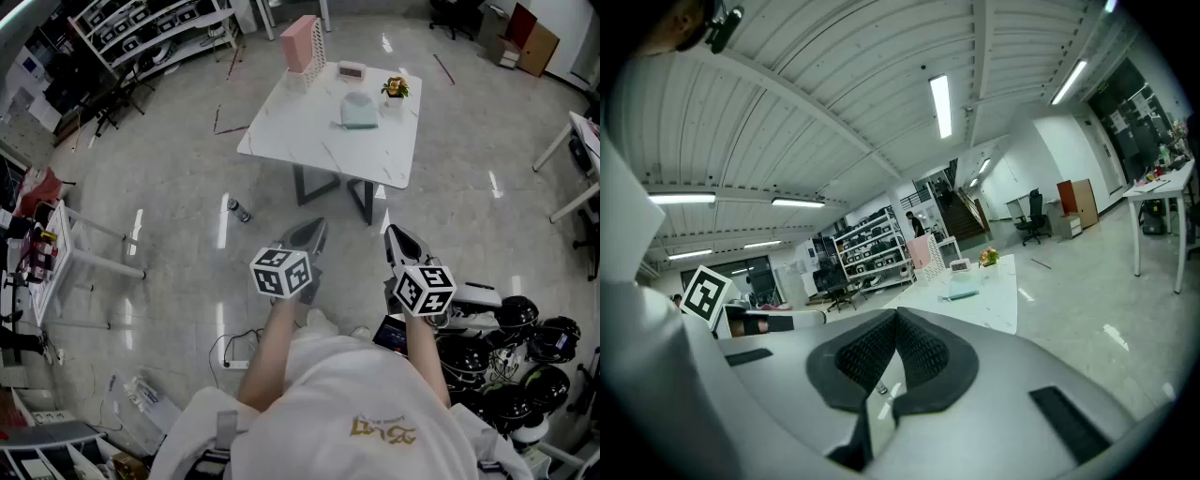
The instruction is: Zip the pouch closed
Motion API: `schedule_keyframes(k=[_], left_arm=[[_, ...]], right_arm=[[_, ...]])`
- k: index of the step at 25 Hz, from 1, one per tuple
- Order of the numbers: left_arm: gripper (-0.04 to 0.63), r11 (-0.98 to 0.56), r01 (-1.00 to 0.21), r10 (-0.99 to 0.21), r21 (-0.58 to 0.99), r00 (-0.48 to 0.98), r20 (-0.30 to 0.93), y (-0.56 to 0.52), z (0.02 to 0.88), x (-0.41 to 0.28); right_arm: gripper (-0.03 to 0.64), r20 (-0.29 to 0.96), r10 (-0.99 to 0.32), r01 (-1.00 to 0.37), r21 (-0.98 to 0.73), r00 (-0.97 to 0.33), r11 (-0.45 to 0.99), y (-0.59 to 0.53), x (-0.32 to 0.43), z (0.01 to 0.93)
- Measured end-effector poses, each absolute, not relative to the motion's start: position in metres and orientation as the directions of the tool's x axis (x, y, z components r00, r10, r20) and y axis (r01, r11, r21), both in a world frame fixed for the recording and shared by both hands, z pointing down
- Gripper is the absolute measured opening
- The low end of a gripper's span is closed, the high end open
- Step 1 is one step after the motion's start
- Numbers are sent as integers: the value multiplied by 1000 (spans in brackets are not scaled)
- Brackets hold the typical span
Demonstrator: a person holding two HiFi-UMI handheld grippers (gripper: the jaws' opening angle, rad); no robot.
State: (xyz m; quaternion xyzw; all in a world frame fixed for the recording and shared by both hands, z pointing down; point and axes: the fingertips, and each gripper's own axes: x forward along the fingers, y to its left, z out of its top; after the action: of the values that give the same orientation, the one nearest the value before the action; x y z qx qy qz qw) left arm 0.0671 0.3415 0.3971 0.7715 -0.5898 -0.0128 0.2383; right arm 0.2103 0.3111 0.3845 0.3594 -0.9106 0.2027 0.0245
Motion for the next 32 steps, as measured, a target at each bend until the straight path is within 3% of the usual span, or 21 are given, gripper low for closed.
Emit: schedule_keyframes(k=[7, 14, 16, 18, 23, 32], left_arm=[[18, -234, -821, -888, 521, 399, 230, 335, 398, 81], [24, -200, -884, -919, 423, 319, 233, 321, 393, 74], [115, -172, -899, -934, 403, 279, 223, 317, 390, 66], [194, -148, -902, -945, 405, 249, 210, 312, 388, 59], [232, -112, -910, -959, 399, 204, 198, 301, 384, 48], [225, -99, -917, -932, 388, 222, 288, 257, 420, 28]], right_arm=[[12, 196, -647, -670, -338, -737, 660, 304, 217, 386], [22, 189, -688, -710, -274, -701, 648, 287, 227, 381], [135, 203, -692, -721, -227, -693, 655, 282, 227, 381], [175, 206, -691, -721, -214, -693, 660, 278, 226, 380], [204, 201, -695, -723, -211, -690, 657, 263, 224, 378], [204, 259, -668, -716, -240, -698, 655, 216, 197, 405]])
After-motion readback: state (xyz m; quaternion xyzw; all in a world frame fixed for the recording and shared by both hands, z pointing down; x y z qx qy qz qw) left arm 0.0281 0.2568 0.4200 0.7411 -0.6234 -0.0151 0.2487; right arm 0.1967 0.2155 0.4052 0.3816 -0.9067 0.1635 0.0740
